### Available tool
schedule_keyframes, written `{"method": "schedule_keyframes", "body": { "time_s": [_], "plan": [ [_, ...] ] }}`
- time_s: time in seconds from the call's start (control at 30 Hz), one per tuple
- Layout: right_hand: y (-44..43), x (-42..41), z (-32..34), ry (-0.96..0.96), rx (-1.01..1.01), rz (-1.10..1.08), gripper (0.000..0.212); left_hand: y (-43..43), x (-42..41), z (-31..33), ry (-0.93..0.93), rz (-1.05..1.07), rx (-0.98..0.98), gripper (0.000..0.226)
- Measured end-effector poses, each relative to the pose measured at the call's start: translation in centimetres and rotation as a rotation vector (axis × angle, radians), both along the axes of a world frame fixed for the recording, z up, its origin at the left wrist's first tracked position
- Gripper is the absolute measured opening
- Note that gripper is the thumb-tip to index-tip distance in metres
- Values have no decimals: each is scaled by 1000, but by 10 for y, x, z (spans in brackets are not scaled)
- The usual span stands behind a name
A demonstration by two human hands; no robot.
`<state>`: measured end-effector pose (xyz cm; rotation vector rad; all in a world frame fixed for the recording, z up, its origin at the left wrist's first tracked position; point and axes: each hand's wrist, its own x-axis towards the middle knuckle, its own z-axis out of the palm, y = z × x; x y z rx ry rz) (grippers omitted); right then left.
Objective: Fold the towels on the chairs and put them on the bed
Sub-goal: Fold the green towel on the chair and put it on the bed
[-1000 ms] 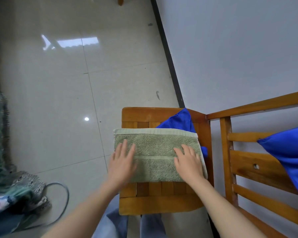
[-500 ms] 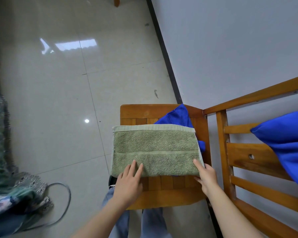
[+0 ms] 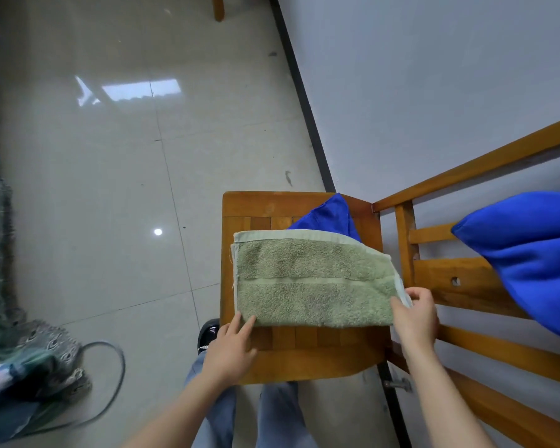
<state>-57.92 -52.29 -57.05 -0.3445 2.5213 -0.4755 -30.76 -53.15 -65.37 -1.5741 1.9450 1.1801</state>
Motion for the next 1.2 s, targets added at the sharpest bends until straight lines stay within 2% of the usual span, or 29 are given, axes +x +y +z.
{"method": "schedule_keyframes", "body": {
  "time_s": [0.07,0.17,0.27,0.37,0.5,0.6,0.67,0.73,0.77,0.9,1.0,1.07,1.13,1.2],
  "plan": [
    [-4,4,-3,23,-25,-8,14,-4,2,-4,101,301,220,65],
    [-6,18,-5,40,-51,-33,16,-11,5,-2,288,685,301,60],
    [-11,35,10,109,-162,37,15,-21,9,1,408,941,365,50],
    [-12,61,23,314,-321,293,19,-31,16,-4,446,1106,417,45],
    [-13,101,16,530,-581,771,13,-46,14,-4,571,1139,365,39],
    [-15,121,-4,469,-512,994,19,-51,7,-1,654,1038,421,34],
    [-13,129,-21,250,-299,980,28,-48,1,0,674,1021,514,41],
    [-14,133,-31,4,-98,863,18,-48,0,0,676,1067,601,57],
    [-17,135,-32,-31,-79,788,13,-48,0,-2,678,1098,640,62],
    [-32,146,-19,61,-273,598,8,-49,3,-6,687,1213,712,69],
    [-36,164,-10,235,-484,678,13,-50,3,-8,709,1271,742,69],
    [-35,175,-12,274,-530,774,17,-51,4,-10,734,1290,775,71],
    [-32,180,-22,178,-422,855,19,-52,6,-9,754,1312,796,73],
    [-27,179,-33,28,-176,911,17,-53,8,-8,766,1346,808,74]
  ]
}}
